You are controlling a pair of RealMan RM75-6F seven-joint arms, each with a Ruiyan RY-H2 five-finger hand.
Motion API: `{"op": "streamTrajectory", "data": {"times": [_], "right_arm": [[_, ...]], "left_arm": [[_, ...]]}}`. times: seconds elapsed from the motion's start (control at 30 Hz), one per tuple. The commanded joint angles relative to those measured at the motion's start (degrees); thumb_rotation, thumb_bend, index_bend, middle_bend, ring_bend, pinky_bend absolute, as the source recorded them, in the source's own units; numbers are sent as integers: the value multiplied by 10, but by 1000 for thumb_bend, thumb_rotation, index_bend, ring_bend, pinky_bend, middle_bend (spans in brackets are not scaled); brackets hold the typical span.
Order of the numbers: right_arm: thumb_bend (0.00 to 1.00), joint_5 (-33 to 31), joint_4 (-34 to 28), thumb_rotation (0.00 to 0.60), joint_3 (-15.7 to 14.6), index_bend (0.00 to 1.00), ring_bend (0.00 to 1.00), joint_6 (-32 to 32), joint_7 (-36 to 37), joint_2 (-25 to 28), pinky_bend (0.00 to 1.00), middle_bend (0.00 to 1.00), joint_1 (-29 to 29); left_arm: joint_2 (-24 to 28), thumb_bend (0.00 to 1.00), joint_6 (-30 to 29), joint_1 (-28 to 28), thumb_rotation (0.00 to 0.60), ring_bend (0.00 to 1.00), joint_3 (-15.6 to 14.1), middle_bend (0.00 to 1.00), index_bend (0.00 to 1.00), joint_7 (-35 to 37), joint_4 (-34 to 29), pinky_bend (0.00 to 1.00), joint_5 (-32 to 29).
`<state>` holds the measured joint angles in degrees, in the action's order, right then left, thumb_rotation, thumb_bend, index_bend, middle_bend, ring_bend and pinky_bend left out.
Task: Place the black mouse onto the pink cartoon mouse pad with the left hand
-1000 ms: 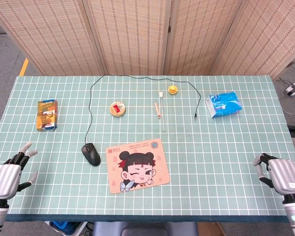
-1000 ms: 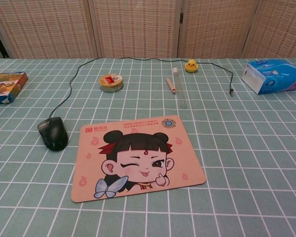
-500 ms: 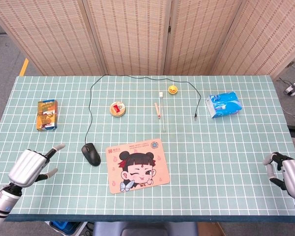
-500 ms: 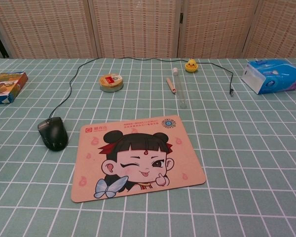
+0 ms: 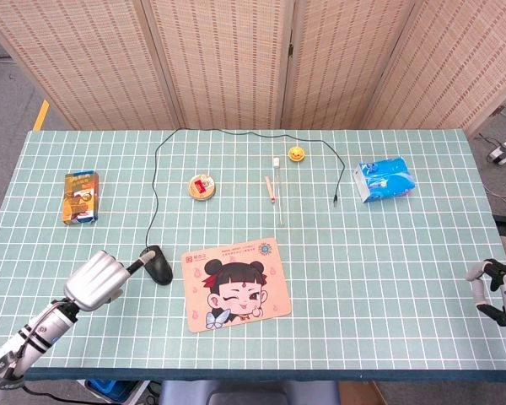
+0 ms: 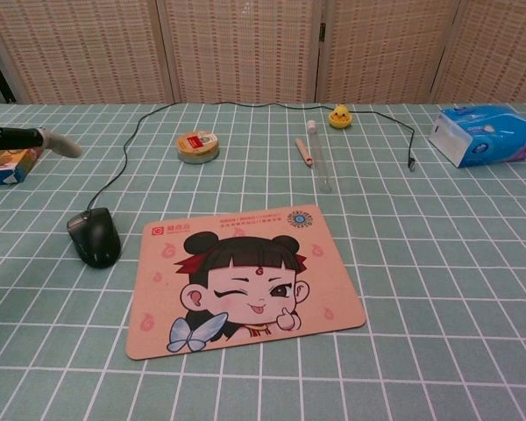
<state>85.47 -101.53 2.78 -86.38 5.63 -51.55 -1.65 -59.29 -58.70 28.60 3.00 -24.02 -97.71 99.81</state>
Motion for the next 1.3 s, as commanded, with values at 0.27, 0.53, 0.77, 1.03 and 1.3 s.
{"op": "streamTrajectory", "data": {"times": [0.27,0.53,0.77,1.03,1.3], "right_arm": [[352,-6,2,600,0,509,576,14,8,2,725,498,-3],[352,-3,3,600,0,509,576,13,19,6,725,498,-1],[352,0,4,600,1,509,576,10,31,11,725,501,1],[353,0,6,600,-1,509,576,20,36,10,725,502,-2],[352,0,6,600,-3,509,576,27,37,10,724,503,-4]], "left_arm": [[-30,112,54,42,600,1000,11,1000,125,-71,-7,1000,-40],[-50,112,98,74,600,1000,15,1000,128,-117,-15,1000,-73],[-72,112,128,99,600,1000,14,1000,129,-156,-10,1000,-100],[-94,112,157,120,600,1000,13,1000,129,-205,8,1000,-160],[-111,112,164,134,600,1000,3,1000,131,-242,24,1000,-210]]}}
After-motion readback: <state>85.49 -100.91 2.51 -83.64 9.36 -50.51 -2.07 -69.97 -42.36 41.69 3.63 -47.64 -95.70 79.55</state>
